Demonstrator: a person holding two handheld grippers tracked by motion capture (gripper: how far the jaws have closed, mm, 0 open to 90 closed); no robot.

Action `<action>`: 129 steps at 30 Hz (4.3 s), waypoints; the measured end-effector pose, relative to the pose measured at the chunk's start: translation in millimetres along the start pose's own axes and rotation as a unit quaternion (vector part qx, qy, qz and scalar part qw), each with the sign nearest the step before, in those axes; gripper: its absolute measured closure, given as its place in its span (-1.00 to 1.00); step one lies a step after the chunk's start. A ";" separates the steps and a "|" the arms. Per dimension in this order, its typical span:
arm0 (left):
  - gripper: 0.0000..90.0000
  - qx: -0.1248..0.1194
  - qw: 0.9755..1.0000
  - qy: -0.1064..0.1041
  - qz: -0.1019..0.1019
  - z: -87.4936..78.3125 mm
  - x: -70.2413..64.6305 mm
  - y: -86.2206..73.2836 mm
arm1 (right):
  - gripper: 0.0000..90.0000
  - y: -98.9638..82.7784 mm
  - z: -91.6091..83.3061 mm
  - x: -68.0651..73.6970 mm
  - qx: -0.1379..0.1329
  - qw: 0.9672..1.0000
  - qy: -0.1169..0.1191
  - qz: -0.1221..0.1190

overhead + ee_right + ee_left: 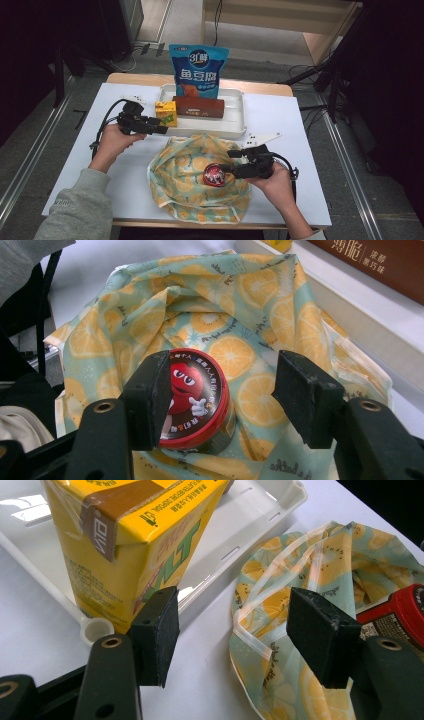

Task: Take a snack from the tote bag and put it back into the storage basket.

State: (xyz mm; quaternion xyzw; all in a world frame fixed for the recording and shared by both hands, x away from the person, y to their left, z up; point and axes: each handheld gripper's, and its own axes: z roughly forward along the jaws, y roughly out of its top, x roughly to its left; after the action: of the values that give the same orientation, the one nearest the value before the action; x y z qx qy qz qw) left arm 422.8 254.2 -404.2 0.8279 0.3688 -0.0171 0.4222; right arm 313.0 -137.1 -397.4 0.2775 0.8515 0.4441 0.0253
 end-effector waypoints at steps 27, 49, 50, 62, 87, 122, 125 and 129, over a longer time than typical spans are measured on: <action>-0.17 -0.003 1.000 0.003 0.001 -0.5 -0.2 0.1 | -0.33 -11.0 28.8 20.3 0.022 1.000 0.015 -0.002; -0.18 -0.008 1.000 0.004 0.002 -1.5 0.3 0.3 | -0.48 -19.8 47.6 27.6 0.027 0.999 -0.001 -0.019; -0.18 -0.008 1.000 0.005 0.001 -1.5 -0.1 0.3 | -0.48 -20.6 49.0 28.6 0.028 0.999 -0.006 -0.022; -0.18 -0.012 1.000 0.004 0.000 -3.4 0.4 0.4 | -0.52 -26.3 61.4 27.6 0.042 0.999 -0.007 -0.020; -0.18 -0.012 1.000 0.002 0.000 -3.6 0.2 0.4 | -0.43 -17.1 57.5 20.2 0.051 0.998 0.014 -0.022; -0.20 -0.008 1.000 0.000 -0.001 -6.7 -1.5 -2.8 | -0.42 15.3 47.6 1.5 0.034 0.999 0.013 0.004; -0.20 -0.008 1.000 -0.002 0.000 -6.8 -1.5 -3.2 | -0.42 17.5 47.6 0.4 0.035 0.999 0.012 0.005; -0.20 -0.007 1.000 -0.004 0.001 -6.9 -1.5 -3.4 | -0.42 22.7 47.9 -1.0 0.034 0.999 0.009 0.001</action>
State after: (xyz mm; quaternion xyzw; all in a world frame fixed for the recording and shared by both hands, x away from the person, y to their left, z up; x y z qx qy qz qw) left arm 417.6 259.5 -401.6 0.8250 0.3666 -0.0177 0.4298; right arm 337.9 -91.9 -409.0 0.2752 0.8662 0.4171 0.0076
